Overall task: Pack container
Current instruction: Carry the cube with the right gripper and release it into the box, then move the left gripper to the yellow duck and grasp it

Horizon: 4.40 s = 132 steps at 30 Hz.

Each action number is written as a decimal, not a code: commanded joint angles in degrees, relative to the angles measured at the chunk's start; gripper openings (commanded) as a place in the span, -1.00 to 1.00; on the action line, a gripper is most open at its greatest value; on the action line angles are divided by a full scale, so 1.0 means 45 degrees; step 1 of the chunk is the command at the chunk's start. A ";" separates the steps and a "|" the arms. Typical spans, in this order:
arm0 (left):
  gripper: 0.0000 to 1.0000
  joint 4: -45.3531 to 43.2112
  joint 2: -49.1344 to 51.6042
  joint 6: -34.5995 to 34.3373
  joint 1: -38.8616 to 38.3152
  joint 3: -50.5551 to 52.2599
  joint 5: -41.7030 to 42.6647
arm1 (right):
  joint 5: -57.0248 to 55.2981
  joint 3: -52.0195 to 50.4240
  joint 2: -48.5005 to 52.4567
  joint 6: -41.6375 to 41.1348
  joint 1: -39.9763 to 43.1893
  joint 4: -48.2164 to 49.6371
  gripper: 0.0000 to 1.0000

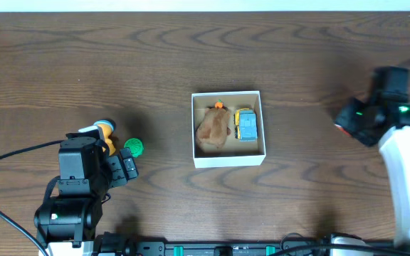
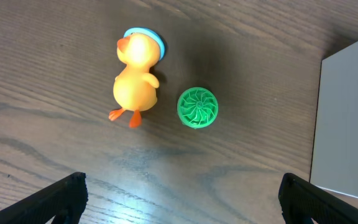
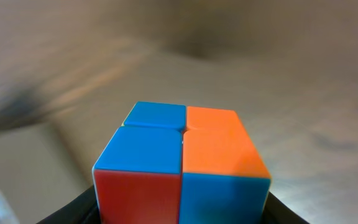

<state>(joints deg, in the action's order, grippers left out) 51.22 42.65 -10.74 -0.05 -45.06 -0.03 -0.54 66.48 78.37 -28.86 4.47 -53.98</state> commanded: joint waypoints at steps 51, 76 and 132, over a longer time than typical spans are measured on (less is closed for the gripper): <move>0.96 0.0044 -0.0010 -0.0121 0.0058 -0.0204 -0.0102 | -0.0631 0.0374 0.3079 -0.0423 -0.9326 0.1054 0.39; 0.96 -0.0578 0.0078 -0.0117 0.0175 -0.0500 -0.0155 | -0.1156 0.4022 0.1671 -0.0505 0.0627 -0.2963 0.98; -0.74 -0.0811 0.9092 0.0661 0.2273 -0.5459 0.0238 | -0.1156 0.2603 0.1676 0.0957 0.2574 -0.2861 0.98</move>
<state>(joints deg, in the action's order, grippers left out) 46.96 90.32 -7.66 12.78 -65.78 1.08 -5.80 78.26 86.50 -25.17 16.12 -66.81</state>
